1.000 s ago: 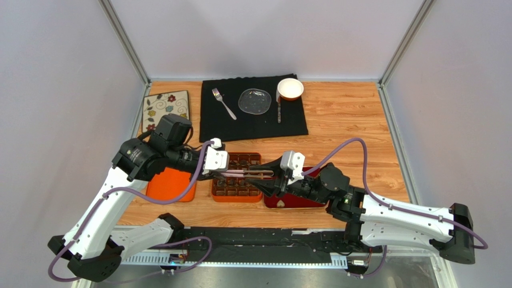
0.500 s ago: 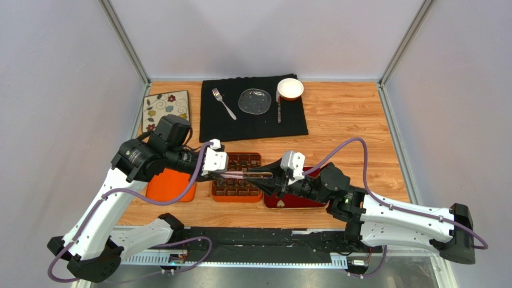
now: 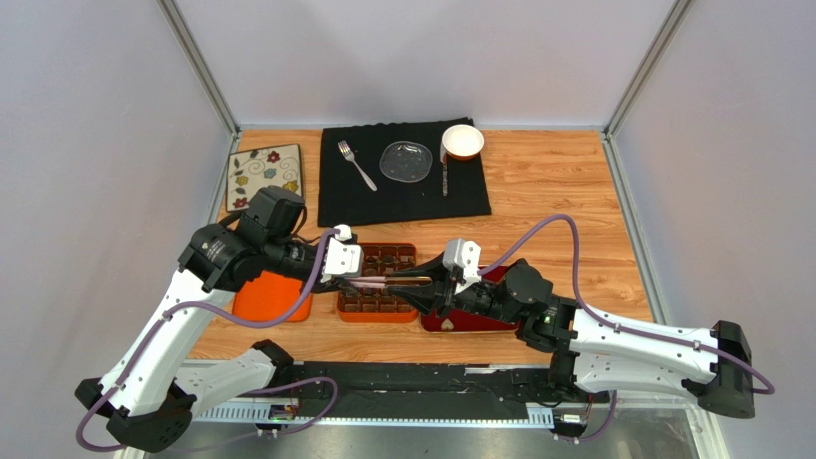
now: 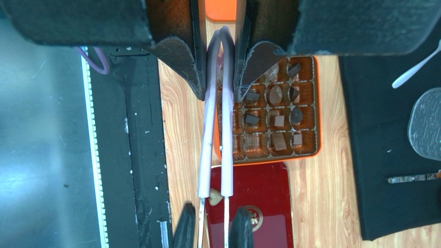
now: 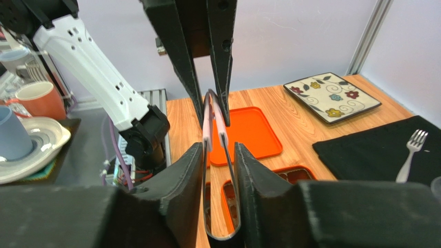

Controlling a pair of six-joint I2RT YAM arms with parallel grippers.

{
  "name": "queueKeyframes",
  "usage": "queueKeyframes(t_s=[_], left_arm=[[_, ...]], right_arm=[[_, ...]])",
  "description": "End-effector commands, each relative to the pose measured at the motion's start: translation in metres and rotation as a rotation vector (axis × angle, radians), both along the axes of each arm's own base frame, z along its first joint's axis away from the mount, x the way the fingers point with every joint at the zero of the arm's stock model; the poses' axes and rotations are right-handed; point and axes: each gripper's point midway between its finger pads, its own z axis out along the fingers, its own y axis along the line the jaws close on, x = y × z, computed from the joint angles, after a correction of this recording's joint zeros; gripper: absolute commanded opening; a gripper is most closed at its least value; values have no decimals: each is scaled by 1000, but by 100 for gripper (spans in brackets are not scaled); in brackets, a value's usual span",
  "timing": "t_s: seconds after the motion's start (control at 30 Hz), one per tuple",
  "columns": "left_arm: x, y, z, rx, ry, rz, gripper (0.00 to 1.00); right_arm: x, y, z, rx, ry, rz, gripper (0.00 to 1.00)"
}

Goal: Pack the chocolate
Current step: Adjust the clamp.

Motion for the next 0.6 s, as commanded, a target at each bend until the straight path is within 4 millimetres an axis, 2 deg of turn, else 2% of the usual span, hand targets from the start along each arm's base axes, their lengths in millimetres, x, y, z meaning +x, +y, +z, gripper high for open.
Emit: queueKeyframes(t_s=[0.0, 0.27, 0.4, 0.43, 0.5, 0.53, 0.57], left_arm=[[7, -8, 8, -47, -16, 17, 0], [9, -7, 13, -50, -33, 27, 0], [13, -6, 13, -47, -43, 45, 0], [14, -6, 12, -44, -41, 52, 0], [15, -7, 12, -48, -41, 63, 0], [20, -7, 13, -49, -54, 80, 19], [24, -7, 13, -47, -56, 105, 39]], right_arm=[[-8, 6, 33, 115, 11, 31, 34], [-8, 4, 34, 102, 14, 20, 20], [-10, -5, 38, 86, 25, 16, 12], [-11, -7, 31, 52, 41, 16, 11], [-11, -10, 33, 36, 51, 13, 10], [-11, -13, 26, 1, 74, 7, 9], [-8, -16, 32, -1, 85, -16, 8]])
